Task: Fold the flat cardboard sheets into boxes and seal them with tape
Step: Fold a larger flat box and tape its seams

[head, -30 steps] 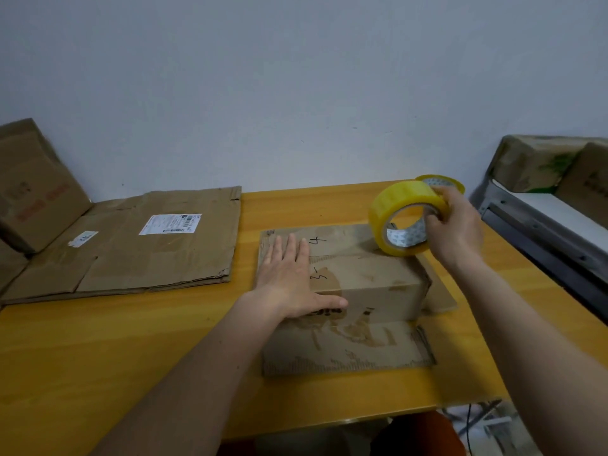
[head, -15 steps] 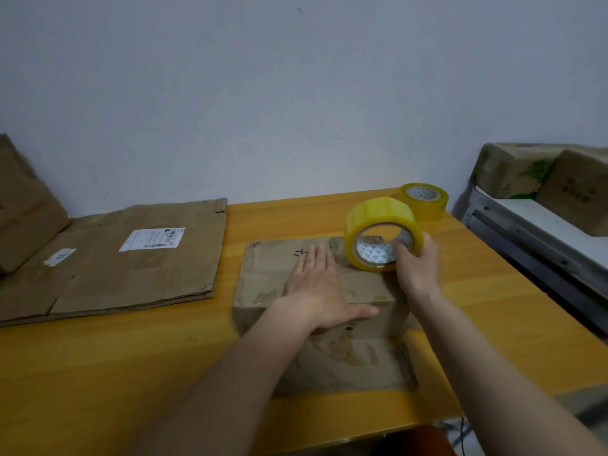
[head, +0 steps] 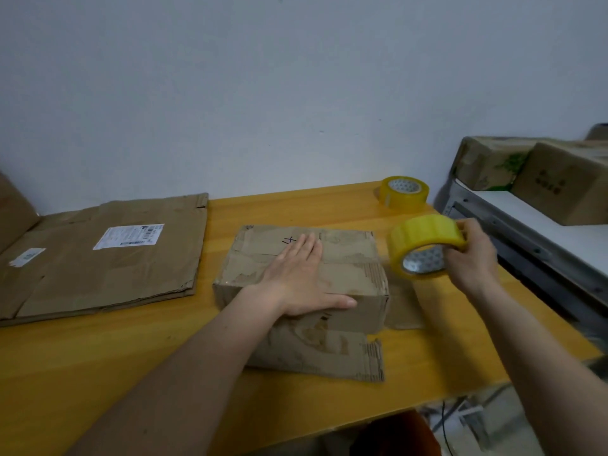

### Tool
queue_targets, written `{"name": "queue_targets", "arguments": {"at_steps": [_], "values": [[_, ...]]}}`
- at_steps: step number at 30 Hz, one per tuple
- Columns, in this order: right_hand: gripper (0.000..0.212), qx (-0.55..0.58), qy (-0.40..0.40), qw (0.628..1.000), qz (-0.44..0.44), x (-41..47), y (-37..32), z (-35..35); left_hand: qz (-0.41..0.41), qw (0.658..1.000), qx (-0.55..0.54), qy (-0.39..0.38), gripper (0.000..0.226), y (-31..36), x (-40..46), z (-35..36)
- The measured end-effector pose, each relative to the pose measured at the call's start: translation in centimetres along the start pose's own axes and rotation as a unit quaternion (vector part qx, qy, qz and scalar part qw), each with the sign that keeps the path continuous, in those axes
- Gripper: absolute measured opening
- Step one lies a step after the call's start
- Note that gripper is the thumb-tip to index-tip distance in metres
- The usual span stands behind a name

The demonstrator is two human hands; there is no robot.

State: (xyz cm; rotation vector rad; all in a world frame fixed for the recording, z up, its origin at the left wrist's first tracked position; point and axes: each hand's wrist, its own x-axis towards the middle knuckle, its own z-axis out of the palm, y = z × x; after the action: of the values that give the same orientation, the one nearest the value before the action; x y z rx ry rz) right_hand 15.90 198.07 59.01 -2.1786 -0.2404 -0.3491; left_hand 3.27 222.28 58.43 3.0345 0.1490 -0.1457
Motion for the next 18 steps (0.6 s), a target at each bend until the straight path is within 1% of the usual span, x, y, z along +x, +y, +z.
{"name": "queue_targets", "arguments": {"at_steps": [2,5,6,8,10,11,12,13,14,15,17,18], "values": [[0.030,-0.012,-0.024,0.999,0.024,-0.6,1.5,0.6,0.007,1.000,-0.006,-0.014,0.128,0.1,0.0,-0.1],[0.041,-0.006,-0.052,0.997,0.051,-1.8,2.0,2.0,0.004,0.999,-0.029,-0.038,0.113,0.1,-0.1,-0.9],[0.043,-0.008,-0.056,0.997,0.057,-2.1,1.9,2.2,-0.004,0.998,-0.037,-0.045,0.114,0.3,0.0,-1.2],[0.043,-0.011,-0.065,0.996,0.061,-2.3,1.6,2.1,-0.034,0.997,-0.041,-0.055,0.126,1.9,0.3,-1.6],[0.038,-0.014,-0.090,0.995,0.043,-2.6,1.1,1.4,-0.064,0.996,-0.019,-0.058,0.138,4.4,0.7,-1.6],[0.031,-0.008,-0.113,0.993,0.031,-2.7,0.8,0.9,-0.071,0.996,-0.008,-0.060,0.135,5.5,0.8,-1.4],[0.025,0.012,-0.145,0.989,0.024,-2.9,0.5,0.2,-0.067,0.996,-0.004,-0.063,0.126,6.2,1.0,-1.4],[0.024,0.045,-0.188,0.981,0.024,-3.1,0.2,-0.5,-0.052,0.996,-0.007,-0.066,0.115,6.4,1.1,-1.4],[0.028,0.090,-0.244,0.965,0.031,-3.4,-0.2,-1.3,-0.033,0.997,-0.012,-0.071,0.103,6.0,1.2,-1.6],[0.034,0.134,-0.309,0.941,0.043,-3.9,-0.7,-1.9,-0.015,0.997,-0.015,-0.076,0.095,5.4,1.2,-2.0],[0.045,0.190,-0.433,0.879,0.059,-5.0,-1.7,-1.8,0.006,0.997,-0.008,-0.080,0.084,3.4,0.8,-2.4],[0.045,0.216,-0.474,0.851,0.063,-5.7,-2.1,-1.1,0.009,0.997,0.001,-0.078,0.081,2.4,0.6,-2.5]]}}
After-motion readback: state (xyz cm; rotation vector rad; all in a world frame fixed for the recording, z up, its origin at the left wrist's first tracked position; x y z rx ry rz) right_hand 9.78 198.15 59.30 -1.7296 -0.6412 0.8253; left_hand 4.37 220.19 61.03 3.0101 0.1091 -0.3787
